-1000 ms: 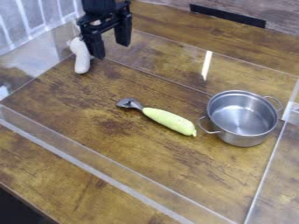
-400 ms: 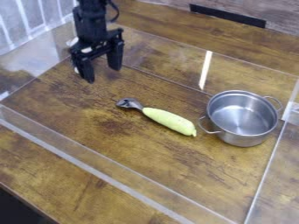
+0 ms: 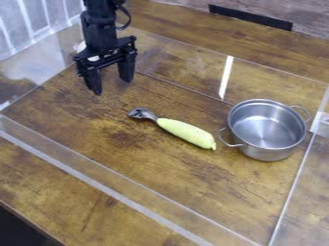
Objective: Remove the mushroom from the silver pot and put it on the table
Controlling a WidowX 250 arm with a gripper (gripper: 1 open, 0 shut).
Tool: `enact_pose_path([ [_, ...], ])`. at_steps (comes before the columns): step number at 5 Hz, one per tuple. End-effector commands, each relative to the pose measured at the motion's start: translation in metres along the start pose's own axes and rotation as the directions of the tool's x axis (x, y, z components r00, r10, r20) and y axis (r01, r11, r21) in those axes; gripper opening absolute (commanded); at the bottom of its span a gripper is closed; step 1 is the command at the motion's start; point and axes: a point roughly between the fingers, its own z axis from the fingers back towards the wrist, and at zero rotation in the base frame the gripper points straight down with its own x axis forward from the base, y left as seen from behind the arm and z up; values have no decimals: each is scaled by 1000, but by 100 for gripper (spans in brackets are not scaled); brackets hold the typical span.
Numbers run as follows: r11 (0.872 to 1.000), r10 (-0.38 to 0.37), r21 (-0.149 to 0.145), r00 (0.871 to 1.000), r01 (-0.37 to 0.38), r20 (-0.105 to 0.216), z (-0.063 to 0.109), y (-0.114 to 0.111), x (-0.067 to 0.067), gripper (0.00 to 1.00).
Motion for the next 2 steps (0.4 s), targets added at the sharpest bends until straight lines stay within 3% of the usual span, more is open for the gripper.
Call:
enact_pose_path([
  [1,993,-20,-114,997,28,73,65,-10,7,100],
  [2,989,-43,-135,996,54,82,79,-8,7,100],
])
